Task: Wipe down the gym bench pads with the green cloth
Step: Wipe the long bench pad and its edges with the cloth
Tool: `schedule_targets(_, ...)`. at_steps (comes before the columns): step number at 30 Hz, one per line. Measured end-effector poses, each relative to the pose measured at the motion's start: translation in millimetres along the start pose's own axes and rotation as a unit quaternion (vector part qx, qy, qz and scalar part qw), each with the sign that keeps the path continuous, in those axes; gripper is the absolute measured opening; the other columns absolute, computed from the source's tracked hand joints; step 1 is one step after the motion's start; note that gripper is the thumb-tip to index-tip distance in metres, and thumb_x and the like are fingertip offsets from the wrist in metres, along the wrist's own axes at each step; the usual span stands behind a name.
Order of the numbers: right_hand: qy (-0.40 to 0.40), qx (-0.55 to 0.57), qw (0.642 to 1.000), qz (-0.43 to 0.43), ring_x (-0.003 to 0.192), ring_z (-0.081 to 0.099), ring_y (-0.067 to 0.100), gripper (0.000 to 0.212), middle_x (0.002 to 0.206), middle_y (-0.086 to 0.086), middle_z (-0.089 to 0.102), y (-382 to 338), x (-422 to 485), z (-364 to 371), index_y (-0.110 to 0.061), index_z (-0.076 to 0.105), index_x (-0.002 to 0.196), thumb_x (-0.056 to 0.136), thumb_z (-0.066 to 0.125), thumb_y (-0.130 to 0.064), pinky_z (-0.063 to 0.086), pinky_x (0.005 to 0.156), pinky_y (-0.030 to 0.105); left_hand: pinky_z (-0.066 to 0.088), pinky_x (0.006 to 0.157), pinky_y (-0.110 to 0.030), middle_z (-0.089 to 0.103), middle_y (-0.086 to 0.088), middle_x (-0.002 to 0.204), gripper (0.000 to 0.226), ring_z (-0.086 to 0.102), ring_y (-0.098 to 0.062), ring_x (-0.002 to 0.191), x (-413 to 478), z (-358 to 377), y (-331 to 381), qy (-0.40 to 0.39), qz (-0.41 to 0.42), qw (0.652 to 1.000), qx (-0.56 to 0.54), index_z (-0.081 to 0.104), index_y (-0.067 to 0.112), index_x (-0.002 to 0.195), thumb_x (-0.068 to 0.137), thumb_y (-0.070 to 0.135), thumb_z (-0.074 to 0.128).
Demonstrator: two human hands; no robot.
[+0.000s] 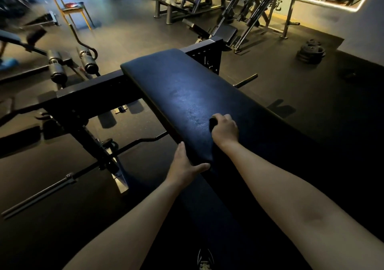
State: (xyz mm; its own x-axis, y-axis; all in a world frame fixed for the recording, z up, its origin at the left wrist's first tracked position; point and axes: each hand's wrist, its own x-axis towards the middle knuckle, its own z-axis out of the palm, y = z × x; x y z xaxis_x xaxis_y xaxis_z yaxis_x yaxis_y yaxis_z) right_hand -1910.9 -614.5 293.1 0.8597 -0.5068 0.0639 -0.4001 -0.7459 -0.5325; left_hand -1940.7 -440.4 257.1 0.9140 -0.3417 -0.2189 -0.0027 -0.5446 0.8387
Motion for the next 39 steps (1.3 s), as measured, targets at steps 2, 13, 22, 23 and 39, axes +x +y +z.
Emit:
schedule_targets(2, -0.031, -0.008, 0.998, -0.061, 0.108, 0.051, 0.038, 0.039, 0.120, 0.015, 0.052, -19.0, -16.9, 12.5, -0.020, 0.063, 0.120, 0.091, 0.043, -0.006, 0.040, 0.094, 0.037, 0.026, 0.122, -0.033, 0.026, -0.003, 0.163, 0.116, 0.027, -0.014, 0.148, -7.0, 3.9, -5.7, 0.000, -0.005, 0.999, -0.041, 0.017, 0.013, 0.159, 0.071, 0.036, 0.089)
schedule_targets(13, -0.163, 0.004, 0.962, -0.219, 0.104, 0.060, 0.028, 0.033, 0.111, 0.010, 0.061, -34.7, -102.8, 14.3, -0.026, 0.068, 0.123, 0.092, 0.059, -0.019, 0.047, 0.092, 0.041, 0.056, 0.089, -0.034, 0.056, -0.005, 0.134, 0.045, 0.063, -0.017, 0.110, -31.5, -2.4, -21.6, 0.088, -0.048, 0.934, -0.344, 0.045, 0.030, 0.137, 0.099, 0.007, 0.050)
schedule_targets(22, -0.135, 0.079, 0.954, -0.256, 0.121, 0.050, 0.024, 0.065, 0.132, 0.006, 0.059, -18.3, -108.9, 8.7, -0.015, 0.048, 0.144, 0.081, 0.063, -0.013, 0.037, 0.108, 0.031, 0.055, 0.089, -0.035, 0.066, -0.008, 0.112, 0.030, 0.064, -0.027, 0.108, -19.3, 2.0, -9.8, 0.143, -0.064, 0.909, -0.386, 0.053, 0.020, 0.117, 0.094, 0.002, 0.058)
schedule_targets(23, -0.090, 0.070, 0.961, -0.254, 0.120, 0.050, 0.022, 0.058, 0.130, 0.004, 0.060, -10.8, -107.3, 7.6, -0.014, 0.053, 0.140, 0.082, 0.061, -0.016, 0.038, 0.107, 0.031, 0.054, 0.094, -0.039, 0.064, -0.010, 0.112, 0.031, 0.063, -0.029, 0.109, -14.0, -1.7, -13.2, 0.185, -0.060, 0.916, -0.351, 0.052, 0.020, 0.114, 0.092, 0.000, 0.059)
schedule_targets(39, 0.060, -0.081, 0.974, -0.203, 0.099, 0.056, 0.027, 0.042, 0.103, 0.001, 0.061, 8.5, -98.4, 26.0, -0.019, 0.070, 0.109, 0.079, 0.042, -0.026, 0.044, 0.082, 0.041, 0.029, 0.109, -0.032, 0.046, -0.020, 0.130, 0.025, 0.041, -0.033, 0.125, 39.1, 20.8, -6.1, 0.162, -0.080, 0.968, -0.175, 0.054, 0.001, 0.118, 0.099, 0.016, 0.051)
